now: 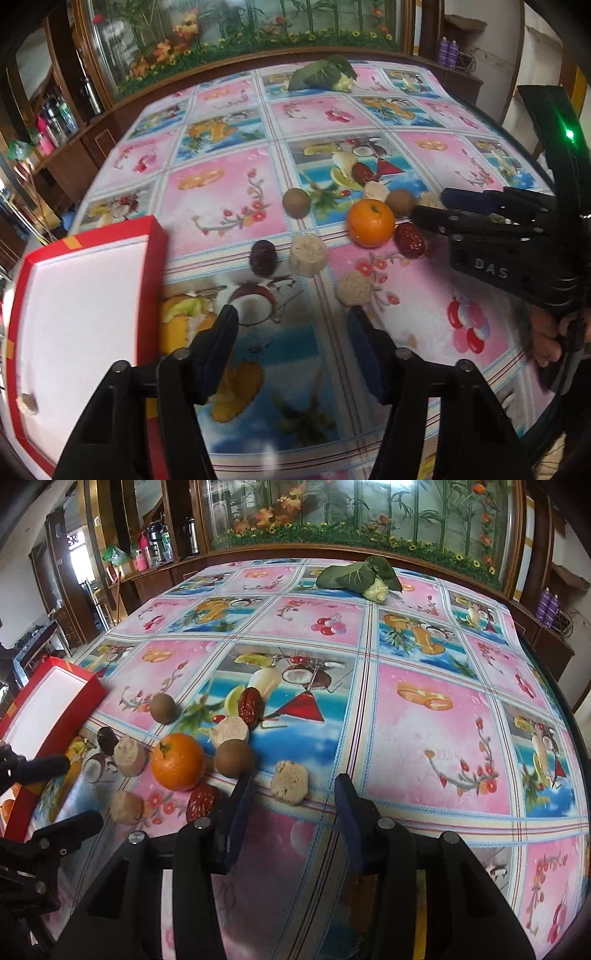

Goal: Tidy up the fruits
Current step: 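Move both open grippers back to the remaining fruit on the tablecloth, then grasp another beige dried piece with each gripper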

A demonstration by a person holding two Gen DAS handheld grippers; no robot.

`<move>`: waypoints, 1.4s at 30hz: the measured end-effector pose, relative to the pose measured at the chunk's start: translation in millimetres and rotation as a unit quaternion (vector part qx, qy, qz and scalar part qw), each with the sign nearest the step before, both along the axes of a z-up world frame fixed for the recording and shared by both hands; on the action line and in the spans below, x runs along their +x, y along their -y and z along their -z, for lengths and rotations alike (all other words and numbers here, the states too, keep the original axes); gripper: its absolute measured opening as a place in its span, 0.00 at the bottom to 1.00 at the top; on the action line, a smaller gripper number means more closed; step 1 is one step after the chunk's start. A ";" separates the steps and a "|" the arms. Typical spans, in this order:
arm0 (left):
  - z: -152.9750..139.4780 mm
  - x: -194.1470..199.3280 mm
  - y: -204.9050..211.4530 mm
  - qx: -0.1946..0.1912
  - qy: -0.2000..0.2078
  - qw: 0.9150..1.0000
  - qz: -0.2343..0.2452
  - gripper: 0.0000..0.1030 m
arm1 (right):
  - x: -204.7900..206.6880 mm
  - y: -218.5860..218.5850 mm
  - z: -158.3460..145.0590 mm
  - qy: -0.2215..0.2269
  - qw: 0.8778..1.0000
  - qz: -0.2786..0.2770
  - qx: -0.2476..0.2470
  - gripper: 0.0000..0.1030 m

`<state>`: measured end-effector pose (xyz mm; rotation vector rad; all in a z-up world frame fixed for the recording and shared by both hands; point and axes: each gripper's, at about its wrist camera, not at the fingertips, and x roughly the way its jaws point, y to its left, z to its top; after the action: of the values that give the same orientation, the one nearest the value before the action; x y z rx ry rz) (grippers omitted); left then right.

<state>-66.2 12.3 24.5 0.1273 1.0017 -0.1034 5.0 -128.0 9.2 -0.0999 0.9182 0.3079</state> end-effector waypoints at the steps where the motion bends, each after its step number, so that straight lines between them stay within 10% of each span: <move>1: 0.8 0.4 0.7 -0.007 -0.003 1.000 0.001 0.58 | 0.8 -1.9 0.0 0.002 1.000 0.000 -0.006 0.43; 5: -0.2 -1.0 3.3 -0.017 -0.004 1.000 0.009 0.58 | 2.1 1.9 -1.1 0.004 1.000 0.010 -0.005 0.22; 13: 1.7 5.5 14.6 -0.032 -0.013 0.999 0.013 0.56 | -1.2 22.3 -11.4 0.015 0.999 0.037 0.029 0.22; 24: 8.5 18.7 24.0 -0.032 -0.007 0.999 0.005 0.20 | -0.6 38.5 -21.4 0.021 0.994 0.071 0.074 0.22; 42: -22.7 -3.4 3.0 -0.019 0.049 0.998 -0.035 0.20 | -14.4 25.6 -33.1 0.083 0.994 0.068 0.022 0.22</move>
<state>-69.6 9.2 47.3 0.0612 0.9055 -0.0525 -9.3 -153.6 42.3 -0.0207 0.7478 0.1900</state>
